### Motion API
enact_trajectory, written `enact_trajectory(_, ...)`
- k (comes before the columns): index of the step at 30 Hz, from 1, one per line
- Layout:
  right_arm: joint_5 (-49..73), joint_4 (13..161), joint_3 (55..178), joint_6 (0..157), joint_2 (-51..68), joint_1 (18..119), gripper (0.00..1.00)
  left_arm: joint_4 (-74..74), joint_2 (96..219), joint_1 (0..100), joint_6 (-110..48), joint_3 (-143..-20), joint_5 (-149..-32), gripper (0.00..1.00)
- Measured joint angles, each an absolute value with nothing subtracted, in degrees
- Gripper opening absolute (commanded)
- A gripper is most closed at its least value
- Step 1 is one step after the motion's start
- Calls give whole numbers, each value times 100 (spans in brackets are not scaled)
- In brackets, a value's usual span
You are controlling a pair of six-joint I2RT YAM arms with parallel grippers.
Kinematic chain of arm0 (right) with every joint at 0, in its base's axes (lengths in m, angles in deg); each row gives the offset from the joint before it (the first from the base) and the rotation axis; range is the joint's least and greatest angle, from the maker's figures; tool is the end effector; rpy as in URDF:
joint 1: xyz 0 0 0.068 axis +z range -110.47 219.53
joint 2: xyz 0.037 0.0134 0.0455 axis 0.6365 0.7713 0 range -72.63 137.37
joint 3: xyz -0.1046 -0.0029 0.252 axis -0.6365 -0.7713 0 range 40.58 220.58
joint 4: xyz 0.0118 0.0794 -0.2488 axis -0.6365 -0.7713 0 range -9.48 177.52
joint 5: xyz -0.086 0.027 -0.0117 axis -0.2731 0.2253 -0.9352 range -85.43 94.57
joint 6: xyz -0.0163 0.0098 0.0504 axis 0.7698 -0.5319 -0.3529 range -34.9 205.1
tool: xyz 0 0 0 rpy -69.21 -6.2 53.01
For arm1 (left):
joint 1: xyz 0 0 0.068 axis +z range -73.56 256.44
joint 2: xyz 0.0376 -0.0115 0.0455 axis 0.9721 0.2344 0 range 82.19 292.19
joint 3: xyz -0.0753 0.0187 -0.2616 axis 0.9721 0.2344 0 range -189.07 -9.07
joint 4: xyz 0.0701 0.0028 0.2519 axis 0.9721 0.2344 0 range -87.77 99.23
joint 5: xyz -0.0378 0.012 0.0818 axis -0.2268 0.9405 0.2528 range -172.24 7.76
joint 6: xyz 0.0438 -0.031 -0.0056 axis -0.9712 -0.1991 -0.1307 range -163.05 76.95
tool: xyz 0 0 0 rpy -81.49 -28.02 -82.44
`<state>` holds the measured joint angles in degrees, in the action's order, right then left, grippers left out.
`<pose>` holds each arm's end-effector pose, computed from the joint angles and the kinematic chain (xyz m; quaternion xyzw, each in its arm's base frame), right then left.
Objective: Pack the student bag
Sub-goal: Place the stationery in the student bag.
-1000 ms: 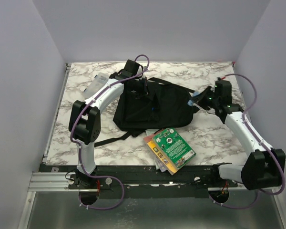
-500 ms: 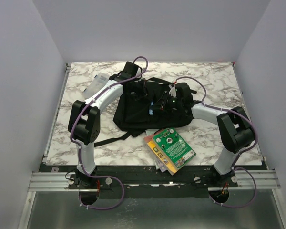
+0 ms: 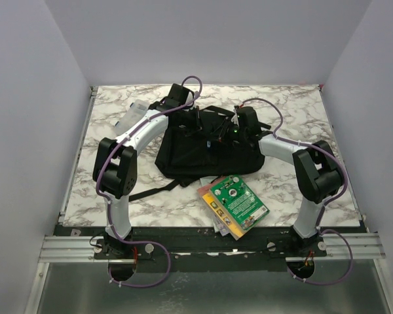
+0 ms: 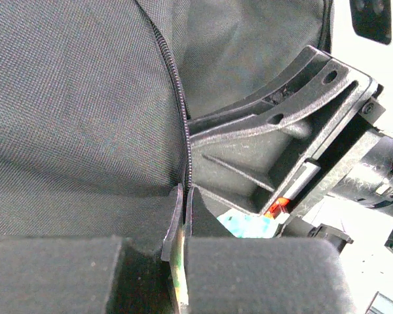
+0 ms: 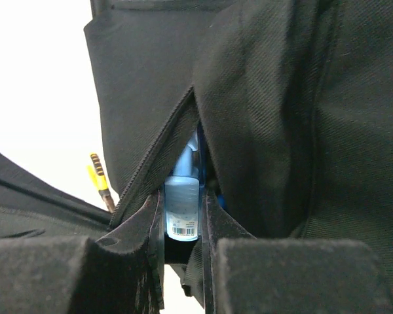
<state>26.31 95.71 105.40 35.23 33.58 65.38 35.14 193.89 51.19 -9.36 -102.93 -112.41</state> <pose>0.3603 0.1891 0.1915 0.0921 0.8636 0.4176 0.2670 0.3862 -0.2021 0.2598 0.0202 0.9134 -0.3730 0.1617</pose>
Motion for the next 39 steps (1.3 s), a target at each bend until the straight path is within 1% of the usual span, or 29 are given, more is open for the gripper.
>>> enact_trajectory(4,2334,9455,10551,3687,3356,6514,17,3507,19387,5099,-919,-10293,-11265,0)
enact_trajectory(5,2323,9448,10551,3716,3356,6511,21,3507,19387,5097,-917,-10293,-11269,0)
enact_trajectory(8,2327,9457,10557,3707,3371,6509,36,3505,19387,5092,-908,-10293,-11285,0)
enact_trajectory(11,2397,9505,10614,3652,3459,6522,47,3505,19387,5095,-897,-10293,-11287,0)
enact_trajectory(14,2443,9512,10601,3598,3474,6531,51,3507,19387,5095,-895,-10293,-11296,0)
enact_trajectory(21,2366,8943,10601,3814,3196,6535,52,3509,19387,5129,-877,-10293,-11335,0)
enact_trajectory(25,2189,8546,10520,3995,2722,6535,51,3509,19387,5154,-875,-10293,-11379,0)
enact_trajectory(29,1879,8305,10065,4135,2125,6627,53,3509,19387,5162,-857,-10293,-11411,0)
enact_trajectory(33,1451,7999,9818,4365,1940,7077,55,3509,19387,5162,-831,-10293,-11433,0)
enact_trajectory(35,1261,7875,9814,4483,1966,7372,57,3509,19387,5162,-829,-10293,-11438,0)
enact_trajectory(39,819,7759,9827,4730,2001,7834,58,3507,19387,5162,-829,-10293,-11446,0)
